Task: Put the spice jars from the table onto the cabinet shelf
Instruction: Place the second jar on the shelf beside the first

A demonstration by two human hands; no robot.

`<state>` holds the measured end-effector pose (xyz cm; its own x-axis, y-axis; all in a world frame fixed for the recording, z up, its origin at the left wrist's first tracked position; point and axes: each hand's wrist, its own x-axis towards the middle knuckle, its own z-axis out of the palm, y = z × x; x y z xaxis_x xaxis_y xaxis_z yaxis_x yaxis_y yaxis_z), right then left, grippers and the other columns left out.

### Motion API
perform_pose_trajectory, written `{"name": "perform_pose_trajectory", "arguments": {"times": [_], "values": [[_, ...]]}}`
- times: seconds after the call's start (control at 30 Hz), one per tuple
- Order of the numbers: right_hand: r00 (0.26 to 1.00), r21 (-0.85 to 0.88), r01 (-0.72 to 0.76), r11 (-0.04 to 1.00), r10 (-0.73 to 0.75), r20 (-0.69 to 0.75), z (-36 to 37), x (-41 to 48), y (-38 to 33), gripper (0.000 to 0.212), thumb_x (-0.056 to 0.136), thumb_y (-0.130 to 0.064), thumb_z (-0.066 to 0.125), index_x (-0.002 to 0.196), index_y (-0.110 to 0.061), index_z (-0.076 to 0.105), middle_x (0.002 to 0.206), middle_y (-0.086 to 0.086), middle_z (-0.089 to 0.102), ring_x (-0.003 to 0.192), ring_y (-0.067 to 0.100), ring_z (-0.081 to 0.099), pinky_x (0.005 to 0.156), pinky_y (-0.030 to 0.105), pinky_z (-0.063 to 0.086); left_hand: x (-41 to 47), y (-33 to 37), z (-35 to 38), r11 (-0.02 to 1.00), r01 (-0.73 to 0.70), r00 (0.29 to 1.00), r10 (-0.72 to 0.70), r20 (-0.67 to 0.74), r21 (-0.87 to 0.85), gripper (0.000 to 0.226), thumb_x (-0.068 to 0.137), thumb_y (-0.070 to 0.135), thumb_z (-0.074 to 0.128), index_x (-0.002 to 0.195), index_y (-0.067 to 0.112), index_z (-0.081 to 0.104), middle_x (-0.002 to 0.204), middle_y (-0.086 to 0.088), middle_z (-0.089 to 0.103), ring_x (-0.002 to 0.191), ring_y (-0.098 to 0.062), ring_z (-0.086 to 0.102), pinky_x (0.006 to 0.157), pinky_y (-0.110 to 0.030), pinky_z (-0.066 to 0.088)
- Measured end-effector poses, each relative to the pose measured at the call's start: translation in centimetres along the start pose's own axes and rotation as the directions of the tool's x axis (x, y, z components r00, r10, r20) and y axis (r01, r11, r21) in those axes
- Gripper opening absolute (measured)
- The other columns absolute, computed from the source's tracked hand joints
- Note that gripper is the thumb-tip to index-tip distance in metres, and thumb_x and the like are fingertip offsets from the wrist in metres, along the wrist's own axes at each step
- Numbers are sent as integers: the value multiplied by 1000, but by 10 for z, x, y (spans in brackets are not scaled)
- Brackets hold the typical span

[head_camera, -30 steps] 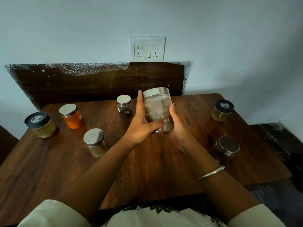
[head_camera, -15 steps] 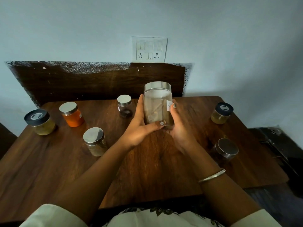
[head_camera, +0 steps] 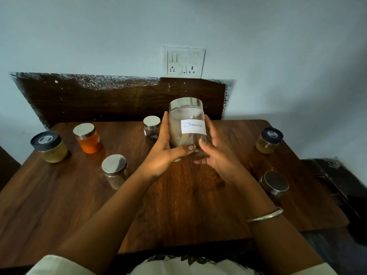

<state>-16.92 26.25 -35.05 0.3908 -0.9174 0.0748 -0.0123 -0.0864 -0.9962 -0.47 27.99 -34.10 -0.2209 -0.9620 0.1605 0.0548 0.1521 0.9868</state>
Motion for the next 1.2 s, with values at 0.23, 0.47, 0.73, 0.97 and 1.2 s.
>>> {"name": "perform_pose_trajectory", "arguments": {"times": [0.23, 0.47, 0.73, 0.97, 1.2], "values": [[989, -84, -44, 996, 55, 137, -20, -8, -14, 113, 61, -29, 78, 145, -44, 4, 122, -7, 55, 88, 24, 70, 68, 32, 58, -3, -5, -11, 993, -23, 988, 5, 154, 114, 111, 76, 0, 63, 144, 23, -21, 133, 27, 27, 114, 18, 45, 91, -14, 46], [995, -110, -7, 994, 18, 99, -15, -12, -20, 115, 58, -35, 82, 145, -47, 8, 149, -8, 31, 106, 27, 64, 81, 56, 53, -1, 5, -24, 896, -104, 978, 12, 210, 432, 125, 70, 30, 76, 143, 25, -25, 128, 42, 28, 117, 21, 40, 103, -20, 40], [995, -197, 28, 980, -8, 103, -11, -4, -26, 119, 57, -47, 82, 146, -45, 2, 155, 1, 26, 135, 22, 39, 100, 42, 47, -1, 13, -36, 839, -143, 983, 59, 174, 525, 123, 66, 44, 74, 146, 26, -19, 129, 24, 43, 105, 15, 53, 83, -3, 44], [994, -247, 50, 968, -24, 106, 0, 4, -31, 113, 63, -37, 80, 145, -45, 3, 154, 1, 28, 136, 21, 36, 99, 38, 48, -1, 12, -54, 858, -131, 983, 49, 176, 496, 120, 71, 36, 76, 145, 32, -18, 136, 23, 41, 120, 3, 50, 96, -10, 41], [985, -252, 104, 962, -66, 157, 21, 23, -47, 113, 63, -24, 79, 145, -44, 5, 150, 5, 34, 126, 13, 49, 93, 34, 51, -5, 27, -80, 841, -179, 980, 106, 170, 510, 117, 75, 28, 73, 145, 25, -21, 124, 12, 57, 102, 0, 62, 80, -15, 51]]}}
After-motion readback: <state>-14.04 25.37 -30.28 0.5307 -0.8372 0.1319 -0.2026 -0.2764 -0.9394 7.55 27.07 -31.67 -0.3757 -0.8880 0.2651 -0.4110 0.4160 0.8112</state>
